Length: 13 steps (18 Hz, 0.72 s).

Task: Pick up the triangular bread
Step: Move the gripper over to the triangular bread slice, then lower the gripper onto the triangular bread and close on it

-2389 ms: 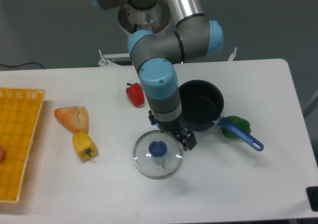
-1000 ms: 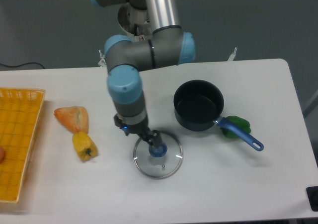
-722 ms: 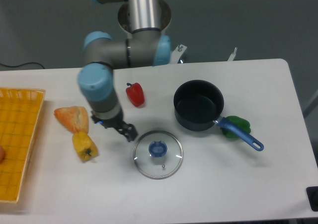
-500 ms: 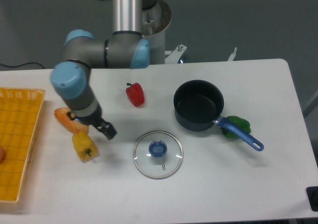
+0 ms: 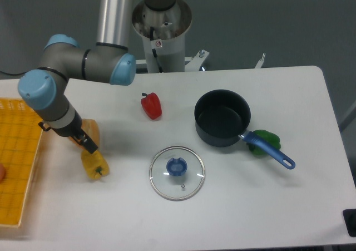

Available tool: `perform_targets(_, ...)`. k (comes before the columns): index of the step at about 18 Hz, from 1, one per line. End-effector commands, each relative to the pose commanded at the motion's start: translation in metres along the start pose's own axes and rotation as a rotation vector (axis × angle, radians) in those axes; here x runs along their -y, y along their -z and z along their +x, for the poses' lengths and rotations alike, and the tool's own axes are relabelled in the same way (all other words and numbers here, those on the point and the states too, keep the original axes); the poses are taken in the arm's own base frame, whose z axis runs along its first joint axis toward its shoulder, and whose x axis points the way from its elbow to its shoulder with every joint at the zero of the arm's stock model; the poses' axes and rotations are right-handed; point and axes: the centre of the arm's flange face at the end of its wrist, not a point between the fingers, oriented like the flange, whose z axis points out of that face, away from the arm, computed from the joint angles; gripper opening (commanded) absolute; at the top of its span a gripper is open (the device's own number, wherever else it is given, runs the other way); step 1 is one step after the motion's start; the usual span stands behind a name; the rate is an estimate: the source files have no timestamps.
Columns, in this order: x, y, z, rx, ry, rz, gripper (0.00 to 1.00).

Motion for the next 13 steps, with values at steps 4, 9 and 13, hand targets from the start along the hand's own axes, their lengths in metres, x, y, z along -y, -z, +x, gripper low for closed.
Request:
perform_targets(4, -0.002, -0.008, 0.012, -0.01, -0.019, -0.02, 1.0)
perform_targets(9, -0.01, -0.015, 0.03, 0.012, -0.05, -0.059, 1.0)
perform_targets(13, -0.012, -0.019, 0.031, 0.022, -0.055, -0.077, 1.0)
